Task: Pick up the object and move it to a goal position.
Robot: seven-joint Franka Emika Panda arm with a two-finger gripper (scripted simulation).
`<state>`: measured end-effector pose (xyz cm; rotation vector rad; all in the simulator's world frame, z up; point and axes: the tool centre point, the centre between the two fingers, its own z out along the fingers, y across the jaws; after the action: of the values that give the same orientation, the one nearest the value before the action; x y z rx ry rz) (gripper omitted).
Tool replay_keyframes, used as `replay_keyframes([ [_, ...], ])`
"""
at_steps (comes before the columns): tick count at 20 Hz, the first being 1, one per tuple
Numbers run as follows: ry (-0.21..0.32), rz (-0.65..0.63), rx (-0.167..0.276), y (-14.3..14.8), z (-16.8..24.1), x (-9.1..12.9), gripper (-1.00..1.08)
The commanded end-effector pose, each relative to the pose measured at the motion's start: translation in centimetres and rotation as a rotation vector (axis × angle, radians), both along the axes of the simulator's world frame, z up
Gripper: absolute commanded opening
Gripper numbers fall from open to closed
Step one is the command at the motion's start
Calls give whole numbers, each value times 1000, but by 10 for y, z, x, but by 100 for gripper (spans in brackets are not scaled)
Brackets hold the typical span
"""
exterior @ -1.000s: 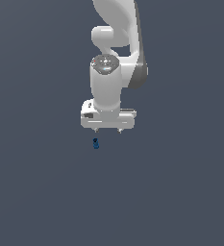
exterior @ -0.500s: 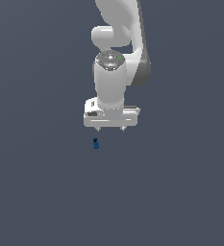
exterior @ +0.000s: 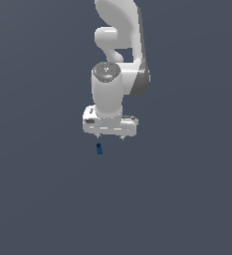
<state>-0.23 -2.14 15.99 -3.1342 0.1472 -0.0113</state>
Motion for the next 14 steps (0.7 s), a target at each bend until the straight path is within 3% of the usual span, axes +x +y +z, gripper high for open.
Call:
replay_keyframes([
  [1, 2, -63, 2, -9, -11, -1, 100],
  [8, 7, -269, 2, -40, -46, -8, 100],
  [14, 8, -373, -1, -55, -63, -13, 100],
])
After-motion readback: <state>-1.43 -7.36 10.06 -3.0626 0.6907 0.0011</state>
